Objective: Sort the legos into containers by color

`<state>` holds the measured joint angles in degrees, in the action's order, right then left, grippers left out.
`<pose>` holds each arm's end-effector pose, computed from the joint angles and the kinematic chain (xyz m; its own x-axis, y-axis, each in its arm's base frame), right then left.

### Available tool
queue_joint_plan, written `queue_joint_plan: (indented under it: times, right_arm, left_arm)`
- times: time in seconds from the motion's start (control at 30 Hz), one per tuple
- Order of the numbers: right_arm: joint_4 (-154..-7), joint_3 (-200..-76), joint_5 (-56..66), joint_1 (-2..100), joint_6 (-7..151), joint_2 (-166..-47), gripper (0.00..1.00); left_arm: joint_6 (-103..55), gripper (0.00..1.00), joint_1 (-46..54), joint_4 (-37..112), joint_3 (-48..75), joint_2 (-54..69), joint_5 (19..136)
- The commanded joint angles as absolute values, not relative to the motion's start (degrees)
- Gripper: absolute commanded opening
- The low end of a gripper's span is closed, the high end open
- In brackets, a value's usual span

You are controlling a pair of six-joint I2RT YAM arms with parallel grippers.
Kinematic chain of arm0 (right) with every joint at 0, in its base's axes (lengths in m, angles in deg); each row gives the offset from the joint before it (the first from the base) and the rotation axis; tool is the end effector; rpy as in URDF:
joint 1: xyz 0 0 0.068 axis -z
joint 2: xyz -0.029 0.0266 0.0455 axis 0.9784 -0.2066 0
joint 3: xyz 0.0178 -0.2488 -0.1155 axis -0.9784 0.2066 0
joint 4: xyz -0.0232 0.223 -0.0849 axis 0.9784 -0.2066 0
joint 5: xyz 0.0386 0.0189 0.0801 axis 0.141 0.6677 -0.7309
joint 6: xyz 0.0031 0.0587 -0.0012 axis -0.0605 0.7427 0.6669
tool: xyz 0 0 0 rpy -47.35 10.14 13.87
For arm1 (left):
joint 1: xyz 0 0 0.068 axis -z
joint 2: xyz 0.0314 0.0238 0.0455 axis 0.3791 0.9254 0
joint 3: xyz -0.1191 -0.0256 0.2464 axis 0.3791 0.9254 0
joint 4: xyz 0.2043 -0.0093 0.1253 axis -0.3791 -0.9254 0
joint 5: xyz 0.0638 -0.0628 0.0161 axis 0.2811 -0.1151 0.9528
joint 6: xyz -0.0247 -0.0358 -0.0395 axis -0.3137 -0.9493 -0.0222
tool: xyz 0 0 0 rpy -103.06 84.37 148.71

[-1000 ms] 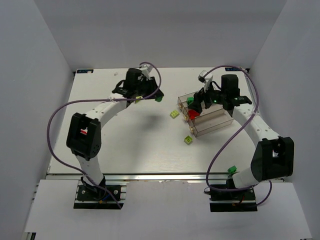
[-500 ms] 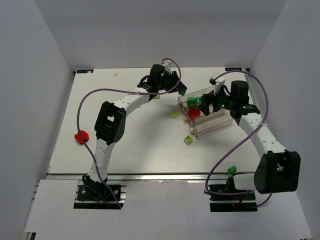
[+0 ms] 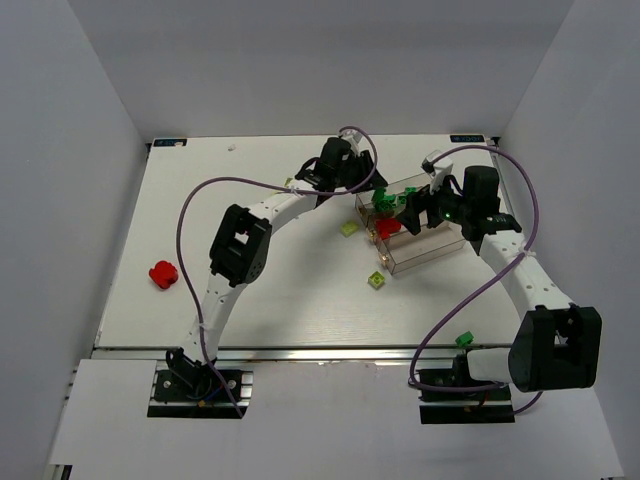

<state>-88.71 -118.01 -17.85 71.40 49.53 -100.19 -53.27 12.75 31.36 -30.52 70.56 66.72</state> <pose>0.2715 0.0533 0.3026 -0.3016 -0.2690 -0.9147 -0.6460 0.7633 -0.0115 0.4419 -0.3267 0.2116 -0.7885 -0.2063 -0.5795 0.3503 0.6238 -0.6987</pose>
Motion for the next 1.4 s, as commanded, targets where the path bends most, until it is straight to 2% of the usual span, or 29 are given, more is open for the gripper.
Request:
queue_joint_plan:
  times: [0.0, 0.13, 0.33, 0.43, 0.47, 0.5, 0.6, 0.7, 0.77, 0.83, 0.9, 1.07, 1.13, 1.17, 1.23, 1.37]
  right_arm:
    - [-87.0, -118.1, -18.8, 71.7, 49.5, -99.0, 0.89]
    - [-87.3, -118.1, -18.8, 71.7, 48.8, -99.1, 0.89]
    - [-88.3, -118.2, -20.0, 71.8, 47.0, -98.8, 0.89]
    - [-90.7, -118.2, -25.8, 71.7, 41.8, -98.7, 0.89]
    - [-92.0, -118.3, -30.9, 71.8, 39.7, -99.0, 0.89]
    - [-95.4, -118.4, -34.1, 71.8, 37.1, -99.3, 0.90]
    - [-101.6, -119.7, -42.6, 71.3, 26.5, -101.2, 0.89]
    - [-108.2, -121.5, -44.1, 70.3, 19.0, -103.4, 0.89]
    - [-111.0, -122.2, -44.1, 69.4, 15.3, -104.4, 0.89]
    - [-112.5, -122.9, -43.6, 68.4, 13.1, -104.7, 0.89]
    - [-113.2, -122.8, -42.0, 66.6, 11.1, -104.7, 0.90]
    - [-111.9, -122.1, -36.5, 61.3, 10.5, -104.6, 0.89]
    - [-109.9, -121.8, -35.6, 60.1, 12.5, -104.5, 0.89]
    - [-109.2, -121.7, -35.1, 59.4, 13.2, -104.5, 0.89]
    - [-107.6, -121.6, -34.7, 58.2, 15.4, -104.8, 0.89]
    - [-105.8, -121.7, -34.1, 57.0, 18.6, -105.5, 0.89]
  left_arm:
    - [-52.2, 0.50, 12.8, 28.6, -34.6, 70.1, 69.3]
    - [-51.4, 0.61, 12.9, 26.3, -35.8, 71.0, 69.8]
    - [-50.4, 0.60, 12.9, 25.8, -36.6, 69.4, 70.9]
    - [-47.5, 0.52, 12.8, 23.7, -37.9, 67.4, 73.2]
    - [-46.7, 0.47, 12.7, 22.4, -37.5, 65.4, 73.9]
    - [-45.9, 0.36, 12.4, 21.9, -36.6, 64.0, 74.6]
    - [-43.4, 0.24, 11.5, 21.3, -29.0, 56.5, 77.3]
    - [-41.6, 0.24, 10.3, 21.8, -17.4, 47.0, 80.9]
    - [-41.2, 0.29, 9.7, 22.3, -11.4, 42.3, 83.3]
    - [-41.2, 0.40, 8.9, 22.1, -3.1, 35.6, 85.0]
    - [-41.7, 0.45, 8.0, 20.9, 1.8, 31.4, 89.0]
    - [-45.6, 0.71, 4.8, 15.2, 15.9, 17.1, 96.4]
    - [-48.3, 0.79, 2.1, 12.7, 20.8, 12.8, 100.7]
    - [-49.4, 0.88, 1.2, 9.5, 22.2, 8.7, 102.4]
    - [-51.6, 0.96, -2.1, 4.3, 25.8, 4.9, 106.6]
    - [-54.2, 0.98, -7.9, -4.2, 29.2, -2.0, 111.0]
